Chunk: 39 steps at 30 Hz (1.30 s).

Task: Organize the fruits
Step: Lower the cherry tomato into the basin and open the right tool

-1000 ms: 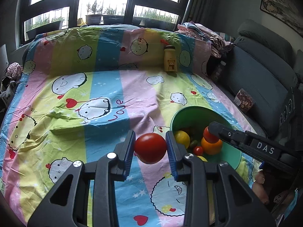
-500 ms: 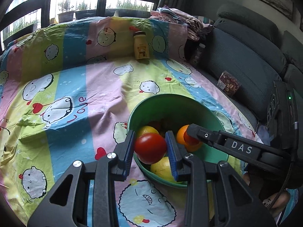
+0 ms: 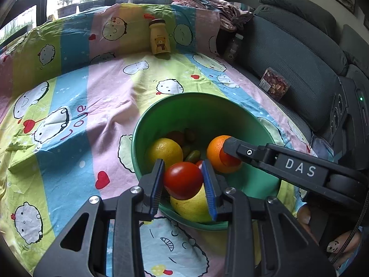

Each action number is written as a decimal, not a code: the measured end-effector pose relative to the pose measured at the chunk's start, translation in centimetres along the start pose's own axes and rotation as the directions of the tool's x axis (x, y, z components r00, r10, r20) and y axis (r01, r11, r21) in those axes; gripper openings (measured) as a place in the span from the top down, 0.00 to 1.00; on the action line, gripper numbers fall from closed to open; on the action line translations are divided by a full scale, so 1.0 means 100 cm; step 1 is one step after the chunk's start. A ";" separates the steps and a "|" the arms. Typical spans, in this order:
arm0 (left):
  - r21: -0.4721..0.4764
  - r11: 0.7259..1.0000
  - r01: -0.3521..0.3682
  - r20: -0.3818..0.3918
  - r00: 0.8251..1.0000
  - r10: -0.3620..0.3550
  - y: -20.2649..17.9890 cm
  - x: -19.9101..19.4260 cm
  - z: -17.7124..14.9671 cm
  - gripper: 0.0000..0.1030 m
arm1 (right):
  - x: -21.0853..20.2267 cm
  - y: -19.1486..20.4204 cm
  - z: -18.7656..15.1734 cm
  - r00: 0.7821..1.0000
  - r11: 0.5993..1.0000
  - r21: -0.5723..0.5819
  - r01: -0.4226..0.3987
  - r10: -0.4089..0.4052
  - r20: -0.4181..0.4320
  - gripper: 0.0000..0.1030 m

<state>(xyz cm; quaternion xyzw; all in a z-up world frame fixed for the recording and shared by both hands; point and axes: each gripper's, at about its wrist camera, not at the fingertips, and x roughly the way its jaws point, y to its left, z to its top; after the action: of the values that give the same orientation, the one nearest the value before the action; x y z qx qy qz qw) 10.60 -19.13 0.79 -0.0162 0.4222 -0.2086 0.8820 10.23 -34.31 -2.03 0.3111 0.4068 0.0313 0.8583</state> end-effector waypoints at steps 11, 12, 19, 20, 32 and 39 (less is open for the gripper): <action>-0.003 1.000 0.011 -0.036 0.999 -0.011 -0.003 0.013 -0.003 0.68 | 0.001 0.002 0.000 1.000 1.000 -0.011 0.018 -0.018 0.005 0.73; -0.002 1.000 0.010 -0.039 0.999 -0.010 -0.002 0.014 -0.004 0.68 | 0.001 0.002 0.000 1.000 1.000 -0.014 0.022 -0.022 0.004 0.73; 0.002 1.000 0.004 -0.055 0.998 -0.004 -0.004 0.021 -0.006 0.68 | 0.003 0.003 0.000 1.000 0.999 -0.022 0.029 -0.029 0.001 0.73; 0.003 1.000 0.001 -0.056 0.998 0.000 -0.004 0.021 -0.006 0.68 | 0.003 0.004 -0.001 1.000 0.999 -0.024 0.030 -0.030 0.000 0.73; 0.001 1.000 -0.009 -0.058 0.998 0.010 -0.002 0.025 -0.006 0.69 | 0.009 0.008 -0.002 0.998 0.998 -0.042 0.054 -0.054 -0.014 0.73; -0.001 1.000 -0.010 -0.051 0.999 0.010 -0.001 0.025 -0.007 0.69 | 0.011 0.010 -0.003 0.997 0.996 -0.050 0.069 -0.070 -0.015 0.73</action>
<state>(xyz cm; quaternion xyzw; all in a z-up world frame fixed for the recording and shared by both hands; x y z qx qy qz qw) 11.43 -20.04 -1.47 -0.0095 0.4447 -0.2041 0.8721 10.94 -33.05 -2.33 0.2750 0.4238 0.0140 0.8629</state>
